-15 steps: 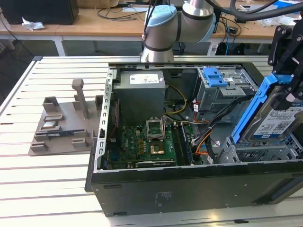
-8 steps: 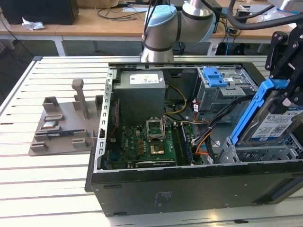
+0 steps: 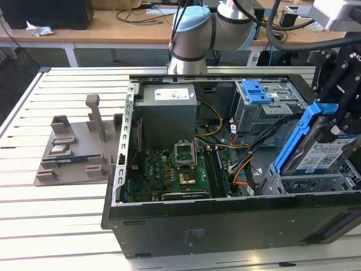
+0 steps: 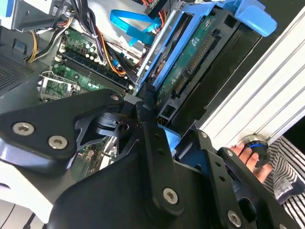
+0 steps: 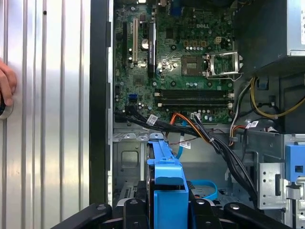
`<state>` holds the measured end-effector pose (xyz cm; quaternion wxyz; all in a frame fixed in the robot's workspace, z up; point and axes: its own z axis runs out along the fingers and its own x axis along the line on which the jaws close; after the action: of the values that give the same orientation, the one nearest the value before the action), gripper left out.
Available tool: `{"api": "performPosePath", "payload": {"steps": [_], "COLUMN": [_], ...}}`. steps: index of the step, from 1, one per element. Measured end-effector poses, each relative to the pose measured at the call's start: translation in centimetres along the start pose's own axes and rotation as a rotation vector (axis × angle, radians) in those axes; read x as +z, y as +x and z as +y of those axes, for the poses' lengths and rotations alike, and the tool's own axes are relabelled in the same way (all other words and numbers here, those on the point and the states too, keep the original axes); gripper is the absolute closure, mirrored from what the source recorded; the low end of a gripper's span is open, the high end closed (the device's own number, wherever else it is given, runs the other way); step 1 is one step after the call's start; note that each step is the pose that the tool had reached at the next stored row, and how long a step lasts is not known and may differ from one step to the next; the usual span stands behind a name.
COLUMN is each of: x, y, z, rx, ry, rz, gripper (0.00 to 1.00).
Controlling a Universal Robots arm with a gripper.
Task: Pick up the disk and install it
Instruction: 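Insert the disk into the insertion slot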
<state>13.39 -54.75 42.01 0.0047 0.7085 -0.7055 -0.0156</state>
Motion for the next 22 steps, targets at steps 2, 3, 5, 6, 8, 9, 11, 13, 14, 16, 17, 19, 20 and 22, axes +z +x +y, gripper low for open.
{"api": "performPosePath", "payload": {"steps": [2,3,5,6,8,9,11,13,14,16,17,19,20,22], "x": [0.48,0.58,0.81,0.95,1.2,1.29,1.53,1.53,1.53,1.55,1.56,1.56,1.57,1.58], "y": [0.01,0.01,0.01,0.02,0.02,0.02,0.02,0.02,0.02,0.02,0.02,0.02,0.02,0.02], "z": [-0.01,-0.02,-0.02,-0.03,-0.04,-0.04,-0.05,-0.04,-0.05,-0.05,-0.05,-0.05,-0.04,-0.05], "rx": [0.0,0.0,0.0,0.0,0.0,0.0,0.0,0.0,0.0,0.0,0.0,0.0,0.0,0.0], "ry": [-0.0004,-0.0004,-0.0004,-0.0004,-0.0005,-0.0005,-0.0005,-0.0005,-0.0005,-0.0005,-0.0003,-0.0004,-0.0005,-0.0005], "rz": [0.0,0.0,0.0,0.0001,0.0003,0.0001,0.0001,0.0003,0.0003,0.0001,-0.0001,0.0002,0.0001,0.0001], "gripper": [0.63,0.63,0.63,0.63,0.63,0.63,0.63,0.63,0.63,0.63,0.63,0.56,0.56,0.56]}}
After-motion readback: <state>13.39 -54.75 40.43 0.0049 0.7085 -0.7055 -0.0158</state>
